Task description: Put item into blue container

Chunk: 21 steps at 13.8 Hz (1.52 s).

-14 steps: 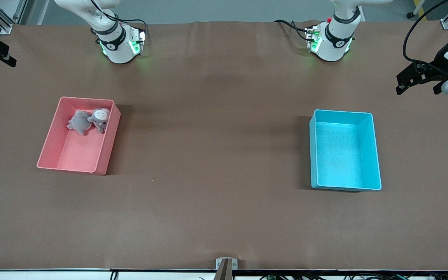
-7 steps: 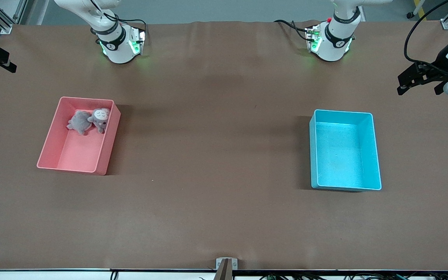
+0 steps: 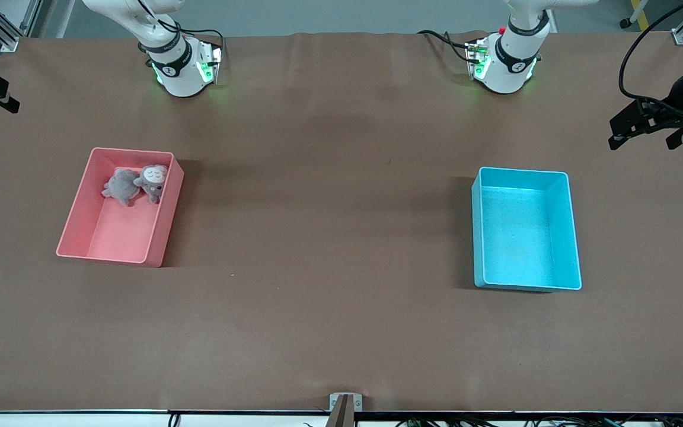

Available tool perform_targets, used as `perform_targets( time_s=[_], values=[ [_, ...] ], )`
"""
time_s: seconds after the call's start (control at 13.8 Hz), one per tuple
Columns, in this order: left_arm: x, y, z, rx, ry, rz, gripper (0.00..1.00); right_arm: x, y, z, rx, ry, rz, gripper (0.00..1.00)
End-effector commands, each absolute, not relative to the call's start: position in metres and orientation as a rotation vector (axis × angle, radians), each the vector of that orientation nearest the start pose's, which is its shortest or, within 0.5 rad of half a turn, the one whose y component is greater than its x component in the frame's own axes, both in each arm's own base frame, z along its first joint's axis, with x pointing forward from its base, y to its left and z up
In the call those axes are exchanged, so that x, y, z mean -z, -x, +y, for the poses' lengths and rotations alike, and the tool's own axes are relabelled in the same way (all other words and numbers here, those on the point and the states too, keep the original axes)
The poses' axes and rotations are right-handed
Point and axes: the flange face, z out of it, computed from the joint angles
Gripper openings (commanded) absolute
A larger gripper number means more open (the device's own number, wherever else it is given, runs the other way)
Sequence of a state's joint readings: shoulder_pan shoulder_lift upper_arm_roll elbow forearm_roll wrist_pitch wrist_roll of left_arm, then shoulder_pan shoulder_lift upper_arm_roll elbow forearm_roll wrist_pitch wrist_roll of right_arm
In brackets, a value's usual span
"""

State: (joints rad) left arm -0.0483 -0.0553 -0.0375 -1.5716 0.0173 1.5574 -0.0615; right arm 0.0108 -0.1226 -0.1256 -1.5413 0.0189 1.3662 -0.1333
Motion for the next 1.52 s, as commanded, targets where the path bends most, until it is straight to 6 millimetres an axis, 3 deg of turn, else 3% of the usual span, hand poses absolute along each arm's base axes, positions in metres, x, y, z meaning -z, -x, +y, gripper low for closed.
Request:
perform_targets(
  time_s=[0.0,0.07,0.29,0.51,0.65,1.01,1.45],
  values=[
    [-0.656,-0.536,-0.046,0.052,3.106,0.066,1.0,-0.688,-0.489,-0.065,-0.074,3.118,-0.048,1.0],
    [-0.654,-0.536,-0.045,0.044,3.107,0.069,1.0,-0.685,-0.49,-0.066,-0.085,3.115,-0.041,1.0],
    [-0.652,-0.532,-0.048,0.004,3.107,0.064,1.0,-0.641,-0.516,-0.084,-0.212,3.095,0.001,1.0],
    [-0.653,-0.532,-0.051,0.007,3.105,0.063,1.0,-0.551,-0.561,-0.098,-0.45,3.077,0.028,1.0],
    [-0.652,-0.531,-0.052,0.005,3.103,0.063,1.0,-0.517,-0.578,-0.12,-0.435,3.075,0.07,1.0],
    [-0.649,-0.532,-0.051,0.0,3.103,0.059,1.0,-0.397,-0.551,-0.122,-0.512,3.045,0.325,1.0],
    [-0.65,-0.532,-0.047,0.002,3.103,0.049,1.0,-0.309,-0.495,-0.11,-0.472,3.046,0.486,1.0]
  ],
)
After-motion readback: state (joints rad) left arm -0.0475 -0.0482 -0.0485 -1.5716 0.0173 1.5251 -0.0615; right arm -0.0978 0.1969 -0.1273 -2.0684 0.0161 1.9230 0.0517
